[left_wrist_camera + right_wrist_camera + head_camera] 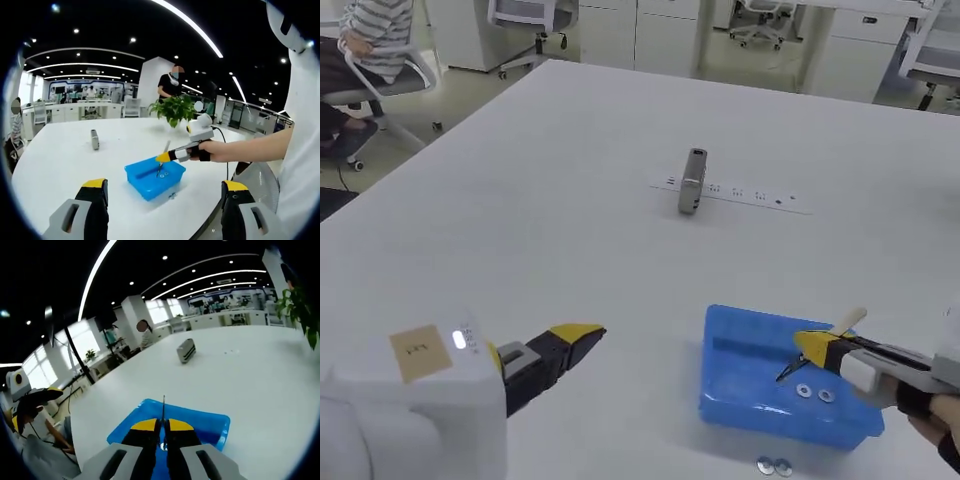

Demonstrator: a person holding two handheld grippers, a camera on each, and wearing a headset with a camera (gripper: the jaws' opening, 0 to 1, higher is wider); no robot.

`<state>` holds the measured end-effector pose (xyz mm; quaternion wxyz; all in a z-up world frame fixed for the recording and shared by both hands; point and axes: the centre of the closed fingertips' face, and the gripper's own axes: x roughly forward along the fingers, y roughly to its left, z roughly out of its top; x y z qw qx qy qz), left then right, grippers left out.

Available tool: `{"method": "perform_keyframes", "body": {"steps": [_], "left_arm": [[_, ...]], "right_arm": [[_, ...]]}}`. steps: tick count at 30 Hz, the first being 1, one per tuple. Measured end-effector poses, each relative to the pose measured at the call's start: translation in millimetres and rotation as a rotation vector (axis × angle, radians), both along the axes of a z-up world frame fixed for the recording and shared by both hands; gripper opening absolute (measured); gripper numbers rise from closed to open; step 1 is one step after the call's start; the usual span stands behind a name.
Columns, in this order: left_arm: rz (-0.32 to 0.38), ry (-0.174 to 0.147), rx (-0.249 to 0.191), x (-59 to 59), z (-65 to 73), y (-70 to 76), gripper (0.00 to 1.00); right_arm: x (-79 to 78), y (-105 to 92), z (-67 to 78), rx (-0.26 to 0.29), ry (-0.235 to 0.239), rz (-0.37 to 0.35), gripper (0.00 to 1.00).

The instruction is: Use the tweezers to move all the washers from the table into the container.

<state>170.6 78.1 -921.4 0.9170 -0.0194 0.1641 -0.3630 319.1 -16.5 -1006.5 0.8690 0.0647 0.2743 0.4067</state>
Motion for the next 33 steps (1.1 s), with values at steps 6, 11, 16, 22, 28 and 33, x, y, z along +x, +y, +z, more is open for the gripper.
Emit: {"method": "perform_keyframes", "body": {"steps": [6,11,16,22,28,33], "left_arm": [[-0.002,0.003,0.002,0.6,-0.8,0.2,0.95],[-0.005,0.005,0.005,0.8,-1.7,-0.3,0.95],[-0.005,0.008,0.005,0.6,-3.3,0.4,0.95],[-0.005,0.009,0.0,1.4,-3.6,0.0,0.95],[-0.007,0.009,-0.004,2.1,-3.7,-1.3,0.95],[-0.007,0.01,-0.006,2.0,-3.9,-1.4,0.95]], "right_arm": [[6.3,0.2,-8.0,-0.031,-0.006,0.003,0.02],[5.5,0.8,-10.9,-0.047,-0.004,0.017,0.02],[4.1,2.3,-14.5,-0.073,-0.013,0.037,0.02],[5.6,1.1,-16.7,-0.088,-0.027,0.06,0.03],[4.3,0.7,-13.6,-0.093,-0.048,0.071,0.03],[1.2,0.8,-3.7,-0.059,-0.055,0.059,0.03]]}}
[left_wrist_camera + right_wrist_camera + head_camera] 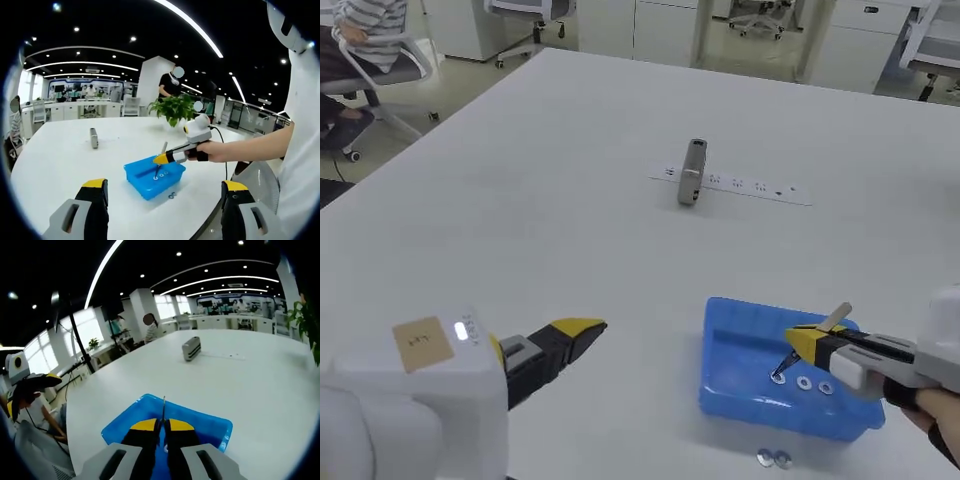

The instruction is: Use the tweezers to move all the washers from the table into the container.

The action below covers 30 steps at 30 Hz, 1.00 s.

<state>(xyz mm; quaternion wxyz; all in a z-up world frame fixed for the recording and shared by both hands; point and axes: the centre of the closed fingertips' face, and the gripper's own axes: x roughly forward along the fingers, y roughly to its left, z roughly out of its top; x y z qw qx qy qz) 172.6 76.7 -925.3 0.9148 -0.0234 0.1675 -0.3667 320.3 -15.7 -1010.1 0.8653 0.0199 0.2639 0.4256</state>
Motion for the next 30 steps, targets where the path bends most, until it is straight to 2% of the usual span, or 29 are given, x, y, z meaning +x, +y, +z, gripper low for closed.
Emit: {"method": "perform_keyframes", "body": {"steps": [11,19,24,30], "left_arm": [[0.001,0.002,-0.001,-0.8,-0.8,0.6,0.95],[-0.005,0.001,0.001,-1.6,-0.4,-1.8,0.95],[-0.014,0.004,0.003,-3.1,-1.5,-3.9,0.95],[-0.023,0.007,0.008,-4.1,-2.2,-5.6,0.95]], "right_arm": [[-15.6,-1.5,34.7,0.14,-0.01,-0.026,0.03],[-39.4,-2.2,53.9,0.227,-0.002,0.003,0.03],[-57.9,-5.1,52.5,0.226,0.004,0.054,0.03],[-74.8,-7.8,37.3,0.174,0.015,0.12,0.03]]}}
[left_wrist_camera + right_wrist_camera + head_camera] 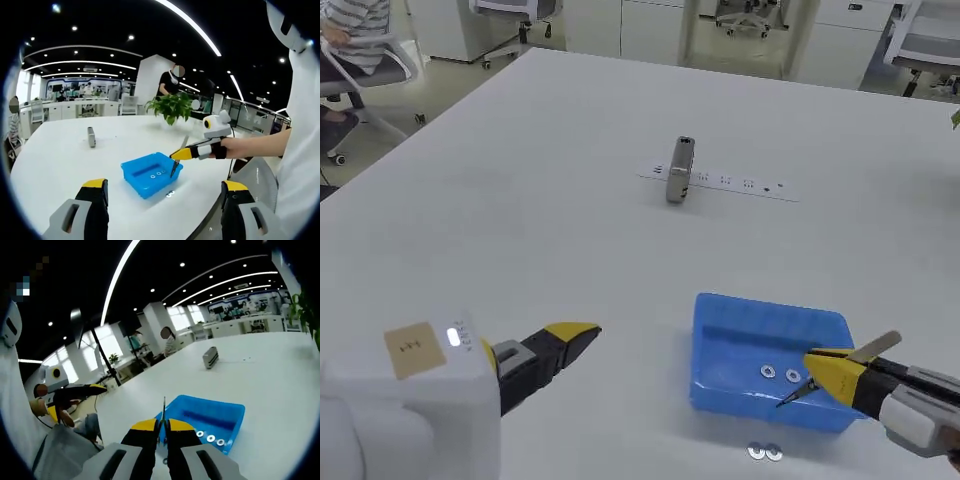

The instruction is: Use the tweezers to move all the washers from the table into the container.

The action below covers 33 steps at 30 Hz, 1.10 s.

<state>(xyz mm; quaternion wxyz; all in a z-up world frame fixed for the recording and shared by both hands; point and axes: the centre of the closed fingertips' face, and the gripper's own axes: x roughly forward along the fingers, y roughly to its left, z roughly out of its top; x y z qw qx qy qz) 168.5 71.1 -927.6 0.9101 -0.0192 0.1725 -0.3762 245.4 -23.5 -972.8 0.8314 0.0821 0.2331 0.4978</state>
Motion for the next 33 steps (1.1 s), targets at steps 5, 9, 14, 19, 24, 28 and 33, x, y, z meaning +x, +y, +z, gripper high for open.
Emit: {"method": "perform_keyframes", "body": {"steps": [5,9,14,19,24,28,33], "left_arm": [[-0.005,0.0,0.004,0.1,0.2,-0.9,0.95],[-0.008,0.0,0.005,-0.3,0.5,-1.5,0.95],[-0.009,0.004,0.008,-1.1,-0.6,-1.5,0.95],[-0.006,0.005,0.011,-1.0,-1.2,-0.1,0.95],[-0.005,0.009,0.014,-0.9,-2.2,0.9,0.95],[-0.007,0.011,0.014,-1.2,-2.9,0.8,0.95],[-0.015,0.011,0.016,-1.2,-3.0,-1.0,0.95]], "right_arm": [[-6.6,1.6,-11.4,-0.039,-0.001,0.033,0.03],[-10.0,3.6,-21.9,-0.097,-0.019,0.073,0.03],[-14.7,9.0,-33.3,-0.158,-0.06,0.152,0.03],[-14.2,9.9,-46.2,-0.223,-0.083,0.193,0.03],[-15.0,9.1,-51.3,-0.262,-0.104,0.216,0.03],[-15.3,9.6,-50.8,-0.264,-0.113,0.22,0.03],[-16.8,10.3,-54.7,-0.289,-0.119,0.234,0.04]]}}
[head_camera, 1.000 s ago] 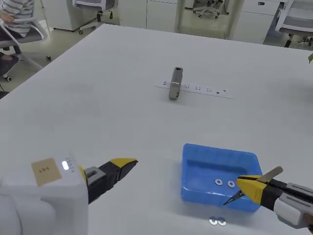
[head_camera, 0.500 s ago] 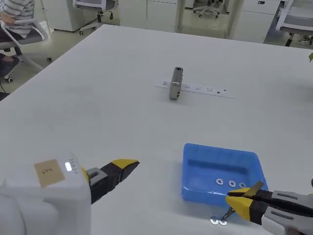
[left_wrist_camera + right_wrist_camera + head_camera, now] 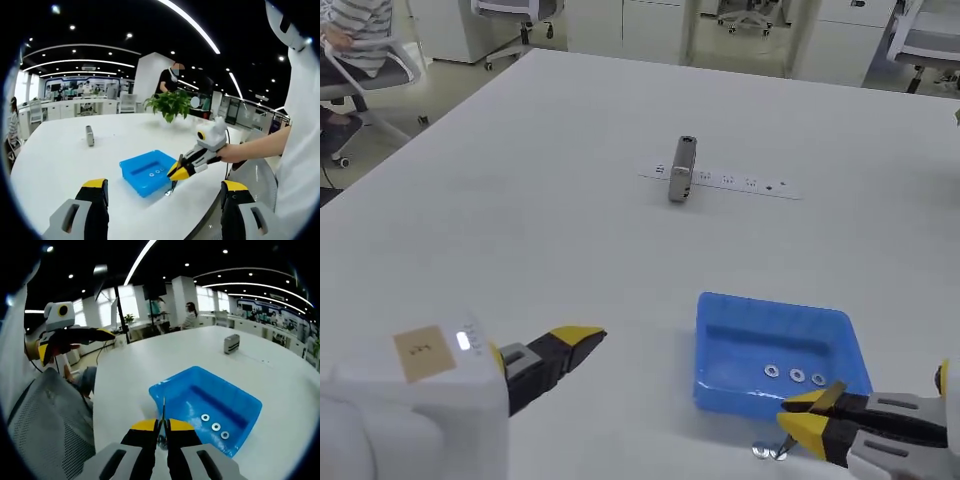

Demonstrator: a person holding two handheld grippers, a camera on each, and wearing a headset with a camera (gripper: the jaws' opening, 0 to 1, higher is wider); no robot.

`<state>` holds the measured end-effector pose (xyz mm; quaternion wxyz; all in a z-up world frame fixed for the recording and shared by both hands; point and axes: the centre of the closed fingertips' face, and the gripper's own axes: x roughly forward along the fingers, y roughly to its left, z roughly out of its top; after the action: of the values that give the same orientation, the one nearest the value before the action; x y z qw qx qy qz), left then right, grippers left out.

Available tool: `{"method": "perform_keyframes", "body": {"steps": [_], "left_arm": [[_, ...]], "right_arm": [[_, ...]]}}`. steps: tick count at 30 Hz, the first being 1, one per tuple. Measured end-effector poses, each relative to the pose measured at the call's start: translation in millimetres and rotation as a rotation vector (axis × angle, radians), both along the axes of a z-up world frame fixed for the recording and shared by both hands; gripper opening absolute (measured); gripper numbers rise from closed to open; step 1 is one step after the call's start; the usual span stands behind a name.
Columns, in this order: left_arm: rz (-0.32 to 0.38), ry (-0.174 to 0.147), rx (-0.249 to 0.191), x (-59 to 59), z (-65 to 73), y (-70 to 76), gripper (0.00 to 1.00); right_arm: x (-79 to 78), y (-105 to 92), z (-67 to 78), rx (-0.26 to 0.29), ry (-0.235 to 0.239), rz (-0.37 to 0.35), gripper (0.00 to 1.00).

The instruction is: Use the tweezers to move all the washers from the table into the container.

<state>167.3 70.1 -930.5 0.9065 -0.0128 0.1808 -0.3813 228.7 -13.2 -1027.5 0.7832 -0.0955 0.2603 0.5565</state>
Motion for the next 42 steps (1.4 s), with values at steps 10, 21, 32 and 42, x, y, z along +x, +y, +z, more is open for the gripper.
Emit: {"method": "perform_keyframes", "body": {"steps": [10,21,32,42], "left_arm": [[-0.013,0.0,0.014,-0.4,-1.5,-1.9,0.95],[-0.017,-0.004,0.012,-0.6,0.4,-3.8,0.95],[-0.021,-0.005,0.011,-1.9,1.4,-5.9,0.95],[-0.009,-0.003,0.011,-2.4,0.7,-2.3,0.95]], "right_arm": [[-4.6,3.9,-0.7,-0.025,-0.045,0.031,0.03],[-0.1,-2.4,14.4,0.062,0.01,-0.059,0.03],[6.6,-6.9,46.7,0.261,0.108,-0.162,0.03],[14.4,-13.7,55.3,0.382,0.214,-0.23,0.03]]}}
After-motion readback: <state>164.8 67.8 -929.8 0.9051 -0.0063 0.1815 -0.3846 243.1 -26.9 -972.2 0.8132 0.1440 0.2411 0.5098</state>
